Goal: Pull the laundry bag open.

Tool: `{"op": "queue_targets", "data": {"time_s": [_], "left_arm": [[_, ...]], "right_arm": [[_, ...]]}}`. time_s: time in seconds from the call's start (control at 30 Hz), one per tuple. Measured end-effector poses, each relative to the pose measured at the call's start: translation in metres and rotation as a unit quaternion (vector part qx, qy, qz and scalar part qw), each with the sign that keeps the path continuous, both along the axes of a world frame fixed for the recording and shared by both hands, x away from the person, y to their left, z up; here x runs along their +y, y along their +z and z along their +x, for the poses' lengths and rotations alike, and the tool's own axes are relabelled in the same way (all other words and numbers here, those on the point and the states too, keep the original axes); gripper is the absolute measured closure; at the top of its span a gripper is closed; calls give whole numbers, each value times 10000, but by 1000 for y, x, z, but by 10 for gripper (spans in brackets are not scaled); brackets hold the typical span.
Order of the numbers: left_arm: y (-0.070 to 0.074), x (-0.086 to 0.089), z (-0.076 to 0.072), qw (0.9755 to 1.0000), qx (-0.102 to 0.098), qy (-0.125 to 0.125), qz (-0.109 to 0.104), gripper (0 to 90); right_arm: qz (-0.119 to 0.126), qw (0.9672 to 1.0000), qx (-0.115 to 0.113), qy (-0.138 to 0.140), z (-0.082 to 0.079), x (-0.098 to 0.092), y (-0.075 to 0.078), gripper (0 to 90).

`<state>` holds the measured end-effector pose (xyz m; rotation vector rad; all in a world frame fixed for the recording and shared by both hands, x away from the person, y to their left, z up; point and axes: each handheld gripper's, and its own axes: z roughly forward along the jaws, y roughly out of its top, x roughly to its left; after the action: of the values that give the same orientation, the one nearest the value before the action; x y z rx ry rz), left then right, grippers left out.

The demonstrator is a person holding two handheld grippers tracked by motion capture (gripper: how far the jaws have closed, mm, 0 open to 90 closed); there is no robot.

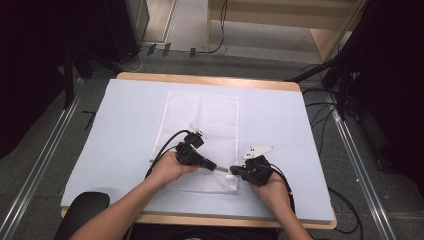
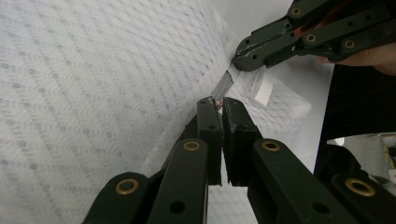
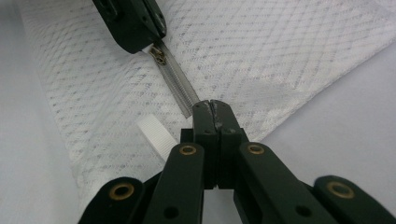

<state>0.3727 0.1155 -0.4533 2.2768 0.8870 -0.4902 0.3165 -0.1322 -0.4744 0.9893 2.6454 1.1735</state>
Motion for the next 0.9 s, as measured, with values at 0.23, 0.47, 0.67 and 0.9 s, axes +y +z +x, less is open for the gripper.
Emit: {"op": "queue_targets", "data": {"time_s": [0.23, 0.47, 0.67, 0.9], "left_arm": [[2, 10, -1, 10000, 31, 50, -11, 881], [5, 23, -1, 9999, 30, 129, 25, 881], [7, 34, -2, 9998, 24, 183, 29, 880], [10, 45, -3, 9998, 28, 218, 0, 880]], "right_arm": [[13, 10000, 9, 0, 0, 0, 0, 900], [15, 10000, 3, 23, 1, 0, 0, 900], [9, 10000, 8, 25, 1, 0, 0, 900], [2, 10000, 16, 19, 1, 0, 0, 900]]}}
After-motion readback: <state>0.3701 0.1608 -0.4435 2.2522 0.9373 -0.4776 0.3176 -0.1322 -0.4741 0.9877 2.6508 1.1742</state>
